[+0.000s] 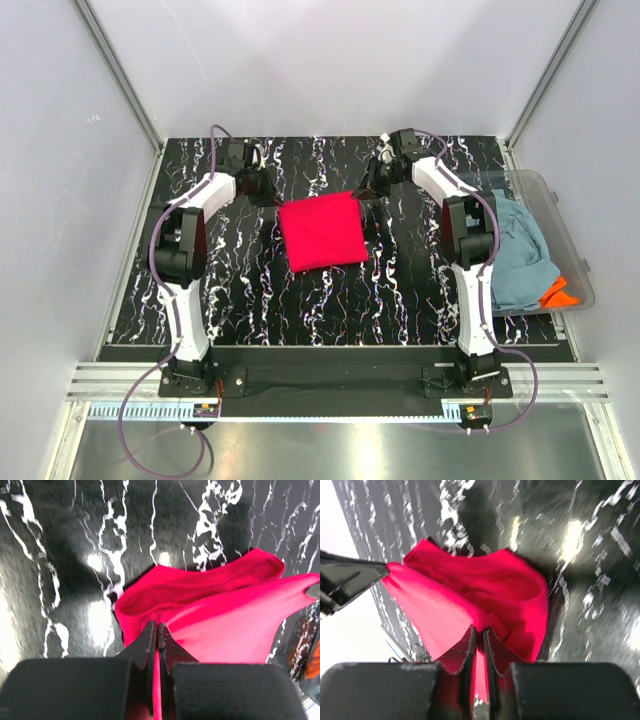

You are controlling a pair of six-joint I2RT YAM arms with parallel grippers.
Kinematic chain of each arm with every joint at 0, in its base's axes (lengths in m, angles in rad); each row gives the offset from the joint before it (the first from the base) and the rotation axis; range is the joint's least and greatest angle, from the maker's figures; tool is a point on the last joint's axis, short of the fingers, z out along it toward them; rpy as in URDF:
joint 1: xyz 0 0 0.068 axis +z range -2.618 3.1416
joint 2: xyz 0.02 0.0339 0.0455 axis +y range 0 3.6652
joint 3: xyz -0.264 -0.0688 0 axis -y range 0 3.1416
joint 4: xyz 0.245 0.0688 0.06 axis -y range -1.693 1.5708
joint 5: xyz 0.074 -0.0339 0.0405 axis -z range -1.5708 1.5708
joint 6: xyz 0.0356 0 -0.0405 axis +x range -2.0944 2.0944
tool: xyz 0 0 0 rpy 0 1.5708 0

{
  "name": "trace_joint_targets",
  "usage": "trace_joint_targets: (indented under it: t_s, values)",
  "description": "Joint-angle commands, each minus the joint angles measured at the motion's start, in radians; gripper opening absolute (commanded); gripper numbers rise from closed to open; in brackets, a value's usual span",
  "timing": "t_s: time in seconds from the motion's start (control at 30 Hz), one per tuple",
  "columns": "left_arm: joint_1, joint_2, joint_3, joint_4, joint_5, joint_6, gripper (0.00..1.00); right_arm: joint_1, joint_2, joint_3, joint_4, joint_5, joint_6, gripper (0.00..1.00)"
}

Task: Fold and stack the t-shirts
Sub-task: Fold the tshirt

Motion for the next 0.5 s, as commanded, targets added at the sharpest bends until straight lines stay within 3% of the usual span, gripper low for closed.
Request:
trace_joint_targets:
  t_s: [0.0,0.07,0.13,0.17,0.2,0.3,0.37,0.47]
  values:
    - [0.022,0.07,0.114,-0.018,-0.043,0.052,0.02,-0.019,0.068,0.12,0.0,0.0,0.005,0.27]
    - [0.028,0.118,0.177,-0.079,-0.071,0.084,0.08,-0.037,0.143,0.185,-0.008,0.005,0.024,0.33]
    - [0.037,0.161,0.269,-0.136,-0.123,0.106,0.18,-0.054,0.231,0.351,-0.083,0.015,0.019,0.39]
    - [0.045,0.166,0.293,-0.15,-0.138,0.132,0.19,-0.066,0.261,0.427,-0.129,0.024,0.004,0.43]
    - [0.048,0.154,0.332,-0.179,-0.169,0.144,0.2,-0.072,0.314,0.594,-0.234,0.049,-0.037,0.54]
    - [0.053,0.097,0.329,-0.205,-0.21,0.156,0.28,-0.082,0.345,0.781,-0.354,0.055,-0.074,0.58]
    - [0.053,0.024,0.303,-0.21,-0.188,0.155,0.38,-0.083,0.284,0.742,-0.365,0.058,-0.084,0.58]
    - [0.051,-0.082,0.203,-0.188,-0.125,0.106,0.37,-0.071,0.146,0.535,-0.329,0.038,-0.085,0.52]
